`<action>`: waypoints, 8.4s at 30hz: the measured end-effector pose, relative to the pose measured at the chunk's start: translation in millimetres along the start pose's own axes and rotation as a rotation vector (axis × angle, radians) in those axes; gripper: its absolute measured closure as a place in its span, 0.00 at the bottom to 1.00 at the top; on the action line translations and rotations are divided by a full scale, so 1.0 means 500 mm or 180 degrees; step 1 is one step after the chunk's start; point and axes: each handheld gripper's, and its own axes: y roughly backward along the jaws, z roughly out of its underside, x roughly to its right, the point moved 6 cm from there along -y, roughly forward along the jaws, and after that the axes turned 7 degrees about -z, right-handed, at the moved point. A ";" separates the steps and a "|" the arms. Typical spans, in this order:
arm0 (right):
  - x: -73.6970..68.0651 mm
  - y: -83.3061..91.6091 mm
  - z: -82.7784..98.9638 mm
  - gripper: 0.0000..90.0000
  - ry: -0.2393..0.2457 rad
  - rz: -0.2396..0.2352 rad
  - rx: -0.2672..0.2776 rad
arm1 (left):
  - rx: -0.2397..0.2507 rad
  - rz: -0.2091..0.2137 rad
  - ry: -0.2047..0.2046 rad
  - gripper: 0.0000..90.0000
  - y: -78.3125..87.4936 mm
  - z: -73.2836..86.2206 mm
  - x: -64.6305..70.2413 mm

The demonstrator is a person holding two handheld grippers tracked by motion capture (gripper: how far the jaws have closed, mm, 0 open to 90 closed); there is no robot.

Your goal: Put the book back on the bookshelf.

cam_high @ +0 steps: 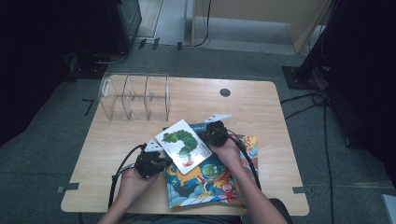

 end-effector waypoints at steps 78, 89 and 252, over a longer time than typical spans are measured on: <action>-0.001 0.065 0.074 1.00 -0.0256 0.0118 0.0252 | -0.0186 0.0064 0.0148 1.00 0.024 0.006 -0.128; 0.021 0.041 0.046 1.00 -0.0246 0.0197 0.0281 | -0.0219 0.0139 0.0143 1.00 0.032 0.021 -0.090; -0.145 0.012 0.078 1.00 0.0149 -0.0217 0.0103 | -0.0824 0.0860 0.0834 0.69 0.064 -0.117 -0.104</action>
